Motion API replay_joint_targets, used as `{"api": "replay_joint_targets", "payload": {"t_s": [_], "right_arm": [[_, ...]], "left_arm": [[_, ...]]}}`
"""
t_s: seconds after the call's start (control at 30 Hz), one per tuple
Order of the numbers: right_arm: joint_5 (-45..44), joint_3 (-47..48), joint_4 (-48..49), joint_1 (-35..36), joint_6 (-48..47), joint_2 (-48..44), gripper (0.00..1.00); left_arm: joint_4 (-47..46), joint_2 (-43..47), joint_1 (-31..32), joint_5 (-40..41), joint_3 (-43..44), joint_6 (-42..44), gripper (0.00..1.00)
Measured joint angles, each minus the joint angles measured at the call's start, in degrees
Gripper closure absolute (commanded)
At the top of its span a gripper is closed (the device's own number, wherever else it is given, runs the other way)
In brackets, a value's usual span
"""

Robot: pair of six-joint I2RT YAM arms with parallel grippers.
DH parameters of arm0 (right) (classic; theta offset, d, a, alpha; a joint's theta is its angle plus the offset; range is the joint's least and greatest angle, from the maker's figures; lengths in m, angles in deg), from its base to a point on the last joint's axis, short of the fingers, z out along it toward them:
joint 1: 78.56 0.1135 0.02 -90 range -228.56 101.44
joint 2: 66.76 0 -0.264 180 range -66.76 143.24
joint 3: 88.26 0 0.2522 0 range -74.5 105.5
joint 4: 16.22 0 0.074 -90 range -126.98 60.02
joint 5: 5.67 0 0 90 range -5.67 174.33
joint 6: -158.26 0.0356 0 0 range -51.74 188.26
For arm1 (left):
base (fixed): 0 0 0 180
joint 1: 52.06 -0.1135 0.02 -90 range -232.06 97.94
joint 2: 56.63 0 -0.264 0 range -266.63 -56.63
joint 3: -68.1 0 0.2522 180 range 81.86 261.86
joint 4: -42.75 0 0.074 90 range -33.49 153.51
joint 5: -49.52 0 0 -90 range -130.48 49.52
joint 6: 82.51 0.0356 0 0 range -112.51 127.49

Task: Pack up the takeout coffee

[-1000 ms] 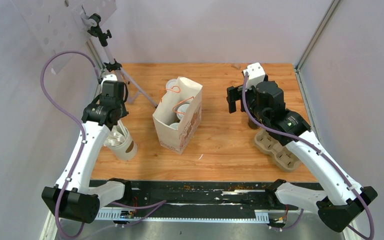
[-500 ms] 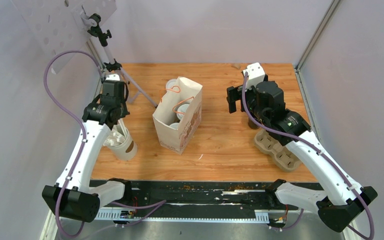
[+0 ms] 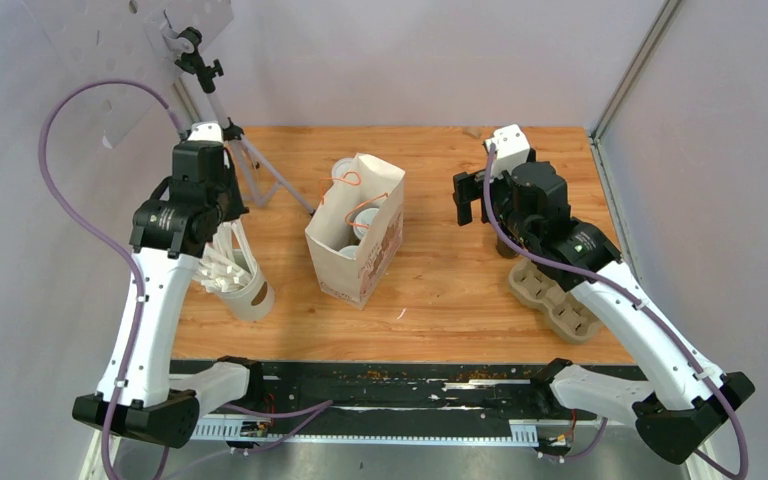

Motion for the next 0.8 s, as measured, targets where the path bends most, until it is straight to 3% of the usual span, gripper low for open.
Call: {"api": "replay_joint_targets", "payload": {"t_s": [0.27,0.5,0.8], "right_arm": [[0.31,0.46,-0.09,0.00,-0.24,1.51,0.04],[1.03,2.97,-0.11,0.00,-0.42,2.60,0.05],[1.01,6.91,-0.79,0.00,-1.73,4.42,0.05]], "left_arm": [[5.18,1.95,0.00,-3.48,11.30,-0.15,1.00],[-1.77,8.35,0.00,-8.79,16.70,-0.17,1.00],[-14.97,8.92,-0.04,-29.46,20.74,1.66,1.00]]}}
